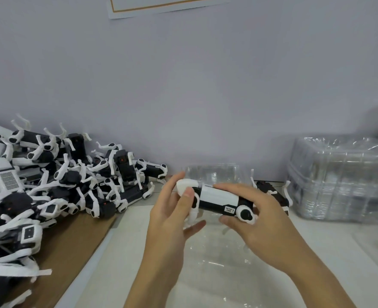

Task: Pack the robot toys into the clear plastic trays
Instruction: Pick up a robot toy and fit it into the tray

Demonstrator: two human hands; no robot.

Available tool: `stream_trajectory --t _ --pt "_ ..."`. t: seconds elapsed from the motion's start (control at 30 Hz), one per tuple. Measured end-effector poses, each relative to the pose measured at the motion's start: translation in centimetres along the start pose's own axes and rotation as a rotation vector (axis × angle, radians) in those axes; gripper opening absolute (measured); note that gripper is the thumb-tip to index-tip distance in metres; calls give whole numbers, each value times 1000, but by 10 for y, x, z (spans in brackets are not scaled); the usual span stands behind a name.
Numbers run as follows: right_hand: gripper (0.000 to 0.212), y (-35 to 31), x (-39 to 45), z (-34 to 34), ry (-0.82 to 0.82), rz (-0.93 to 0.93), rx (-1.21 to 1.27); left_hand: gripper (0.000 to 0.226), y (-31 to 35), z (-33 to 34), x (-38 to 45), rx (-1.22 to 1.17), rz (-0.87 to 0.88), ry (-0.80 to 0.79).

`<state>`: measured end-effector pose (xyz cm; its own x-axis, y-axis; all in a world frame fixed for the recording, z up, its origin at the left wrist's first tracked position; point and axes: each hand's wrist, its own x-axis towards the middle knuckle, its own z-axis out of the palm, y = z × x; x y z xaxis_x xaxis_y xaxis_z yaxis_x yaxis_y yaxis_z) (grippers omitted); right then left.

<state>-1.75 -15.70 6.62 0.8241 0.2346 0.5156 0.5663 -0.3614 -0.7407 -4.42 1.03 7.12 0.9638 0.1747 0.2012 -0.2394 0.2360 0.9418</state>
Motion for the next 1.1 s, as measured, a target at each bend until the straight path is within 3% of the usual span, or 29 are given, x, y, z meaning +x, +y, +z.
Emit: stream_trajectory --t 0.13,0.27,0.33,0.47,0.6,0.83,1.03,1.1 --pt "50 1 1 2 111 -1 -145 38 -2 -2 1 125 25 -24" --pt "39 7 0 -2 212 90 -197 17 -9 -21 6 441 192 284" --pt "33 10 0 -5 208 170 -240 26 -15 -31 8 642 206 327" --pt "30 12 -3 -2 109 266 -289 48 -35 -34 8 659 -42 147" --pt "27 15 -2 3 43 313 -280 48 -44 -29 7 631 -299 -1" --pt "20 12 -2 0 -121 354 -289 52 -46 -34 10 569 -421 -70" --pt "42 11 -9 -1 -197 398 -551 52 -47 -41 12 510 -448 -102" --pt "37 11 -10 2 -198 381 -576 56 -49 -42 13 470 -446 -112"
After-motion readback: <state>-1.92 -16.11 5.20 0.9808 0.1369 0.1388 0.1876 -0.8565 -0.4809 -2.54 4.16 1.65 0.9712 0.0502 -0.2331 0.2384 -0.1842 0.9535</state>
